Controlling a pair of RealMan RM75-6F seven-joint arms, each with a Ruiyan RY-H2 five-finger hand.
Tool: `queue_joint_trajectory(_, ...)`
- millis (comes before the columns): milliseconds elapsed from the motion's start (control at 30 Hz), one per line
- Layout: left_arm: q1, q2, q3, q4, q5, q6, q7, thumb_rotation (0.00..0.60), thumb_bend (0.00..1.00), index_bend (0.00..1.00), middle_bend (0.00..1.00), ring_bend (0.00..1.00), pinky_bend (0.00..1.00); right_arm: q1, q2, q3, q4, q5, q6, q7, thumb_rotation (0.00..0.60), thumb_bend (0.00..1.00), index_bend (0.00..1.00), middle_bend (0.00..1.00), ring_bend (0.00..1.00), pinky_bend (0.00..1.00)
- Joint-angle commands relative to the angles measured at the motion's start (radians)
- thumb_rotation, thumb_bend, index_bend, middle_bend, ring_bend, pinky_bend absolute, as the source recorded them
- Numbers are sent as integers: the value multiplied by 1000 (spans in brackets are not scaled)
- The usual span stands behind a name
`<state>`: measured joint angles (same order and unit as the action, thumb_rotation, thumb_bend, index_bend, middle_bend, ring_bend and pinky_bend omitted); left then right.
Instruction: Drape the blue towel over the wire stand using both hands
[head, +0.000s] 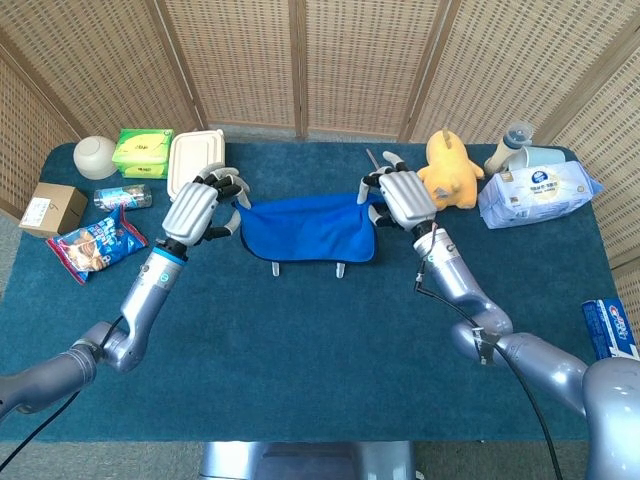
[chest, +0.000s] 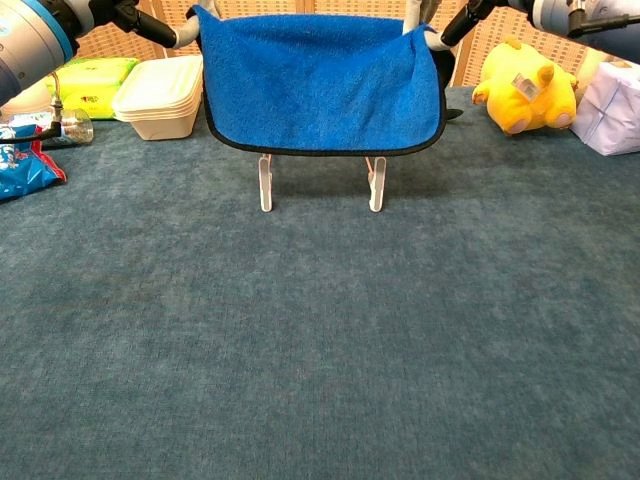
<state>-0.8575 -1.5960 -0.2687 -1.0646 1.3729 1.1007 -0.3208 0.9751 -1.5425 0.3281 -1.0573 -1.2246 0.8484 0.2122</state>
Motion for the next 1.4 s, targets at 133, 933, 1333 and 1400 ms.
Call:
queue_joint_trajectory(133, 7, 10, 6, -4, 0, -4, 6, 600, 599, 699, 318, 150, 106, 5, -6, 1, 7, 5, -4, -19, 600, 408, 769, 451, 256, 65)
queue_joint_trajectory(933, 25, 44, 31, -26, -9, -47, 33, 600, 581, 424, 160, 3, 36, 16, -14, -15, 28, 1, -18, -92, 600, 354, 659, 389, 161, 22)
queue_joint_trajectory(1333, 24, 67, 35, -50, -17, -72, 71, 600, 546, 329, 88, 0, 1, 16, 7, -41, 37, -18, -37, -129, 600, 307, 545, 329, 99, 0)
queue_joint_trajectory(1400, 24, 75, 35, -59, -20, -78, 80, 600, 524, 290, 70, 0, 0, 16, 16, -48, 35, -23, -45, -140, 600, 289, 510, 307, 80, 0)
